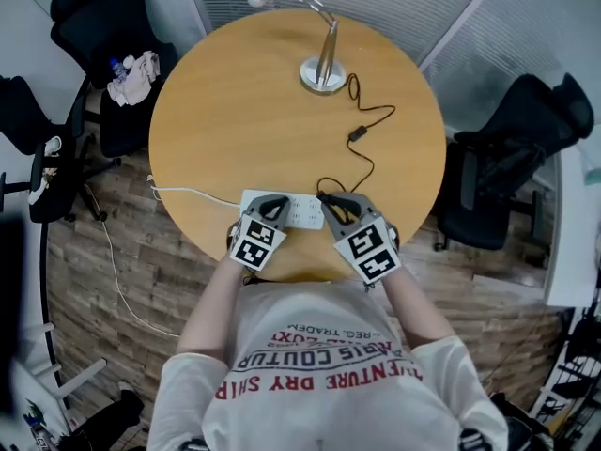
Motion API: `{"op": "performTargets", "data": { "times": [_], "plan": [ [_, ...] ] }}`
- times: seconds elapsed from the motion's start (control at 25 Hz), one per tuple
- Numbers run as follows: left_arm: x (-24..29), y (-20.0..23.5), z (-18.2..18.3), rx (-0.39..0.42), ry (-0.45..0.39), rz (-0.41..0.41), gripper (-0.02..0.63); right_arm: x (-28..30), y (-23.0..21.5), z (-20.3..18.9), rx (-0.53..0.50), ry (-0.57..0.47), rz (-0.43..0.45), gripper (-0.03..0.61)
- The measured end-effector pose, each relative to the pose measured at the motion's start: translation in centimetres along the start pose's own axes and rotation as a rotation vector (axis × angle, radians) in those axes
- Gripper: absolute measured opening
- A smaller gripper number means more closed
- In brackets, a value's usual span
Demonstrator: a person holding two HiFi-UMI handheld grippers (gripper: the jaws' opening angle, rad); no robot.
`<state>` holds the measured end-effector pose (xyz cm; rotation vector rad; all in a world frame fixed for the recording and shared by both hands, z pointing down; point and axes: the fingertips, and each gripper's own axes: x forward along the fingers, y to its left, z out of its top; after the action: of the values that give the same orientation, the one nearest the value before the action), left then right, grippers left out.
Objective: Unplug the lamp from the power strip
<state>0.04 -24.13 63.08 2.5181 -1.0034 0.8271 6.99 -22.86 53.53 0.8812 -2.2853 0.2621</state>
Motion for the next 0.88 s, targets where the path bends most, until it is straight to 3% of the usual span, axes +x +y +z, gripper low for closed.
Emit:
{"op": "performTargets", "data": {
  "times": [0.16,0.36,0.56,0.88],
  "plan": [
    [-3.4,0.7,4.2,-0.004,-0.126,0.049,0.029,-1.7,-0.2,2.4,0.086,-0.135,-0.008,0.072],
    [-8.1,1.4,9.5,-0.007,-0.253,0.109,0.029,-3.7,-0.3,5.4,0.091,-0.306,-0.027,0.072],
    [-12.7,0.0,14.3,0.035,-0.388,0.103,0.029,-6.0,-0.4,8.1,0.093,-0.476,-0.045,0.072],
    [-17.3,-1.1,17.8,-0.024,-0.551,0.109,0.029,-7.6,-1.2,9.5,0.119,-0.531,-0.087,0.072]
  ]
}}
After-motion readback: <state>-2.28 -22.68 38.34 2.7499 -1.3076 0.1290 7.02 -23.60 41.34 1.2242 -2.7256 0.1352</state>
